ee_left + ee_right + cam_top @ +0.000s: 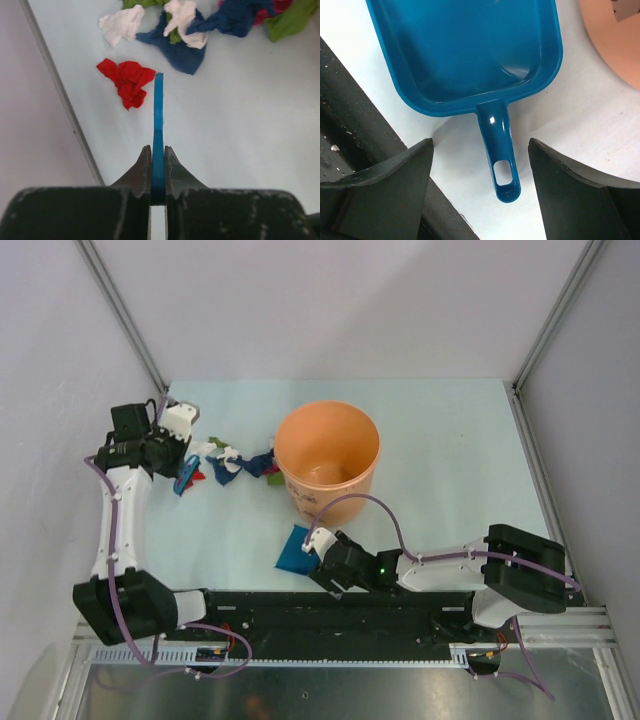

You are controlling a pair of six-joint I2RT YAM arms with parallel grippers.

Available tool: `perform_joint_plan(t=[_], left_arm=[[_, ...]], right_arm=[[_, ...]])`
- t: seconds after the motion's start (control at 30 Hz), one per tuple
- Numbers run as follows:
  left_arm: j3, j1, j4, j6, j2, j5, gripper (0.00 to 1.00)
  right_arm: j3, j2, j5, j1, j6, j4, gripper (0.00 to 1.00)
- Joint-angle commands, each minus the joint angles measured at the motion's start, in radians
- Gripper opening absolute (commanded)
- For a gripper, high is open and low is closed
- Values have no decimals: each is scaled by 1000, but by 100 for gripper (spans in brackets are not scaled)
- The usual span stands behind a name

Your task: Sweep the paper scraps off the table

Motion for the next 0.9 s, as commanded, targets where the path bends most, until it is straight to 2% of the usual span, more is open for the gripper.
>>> perform_joint_plan(t=[0.0, 0.03, 0.07, 0.17, 0.23, 0.27, 0.37, 0.5, 0.63, 0.73, 0.87], left_arm=[[90, 6, 126, -20, 91, -101, 0], [100, 6, 132, -37, 109, -134, 0], [120, 9, 155, -46, 147, -150, 0], [146, 15, 193, -82, 212, -183, 0], [159, 17, 212, -100, 247, -196, 0], [168, 17, 219, -102, 261, -208, 0], [188, 17, 259, -111, 328, -246, 0], [191, 14, 321, -111, 365, -205, 0], [194, 0, 324, -126, 370, -228, 0], [128, -5, 324, -109, 306, -221, 0], [88, -8, 324, -106, 231, -227, 0]], right_arm=[[15, 11, 8, -1, 43, -54, 72], [15, 13, -3, 1, 38, -48, 65], [15, 14, -9, -1, 32, -40, 50], [15, 4, -14, -1, 20, -40, 33], [15, -7, -17, 1, 14, -46, 27], [15, -21, -18, -1, 12, -49, 17], [26, -32, -33, -1, -5, -40, 0], [122, 28, -79, 16, -17, -10, 0], [311, 126, -101, 48, -14, -66, 0], [412, 189, -116, 48, 3, -134, 0], [434, 209, -116, 41, 9, -140, 0]])
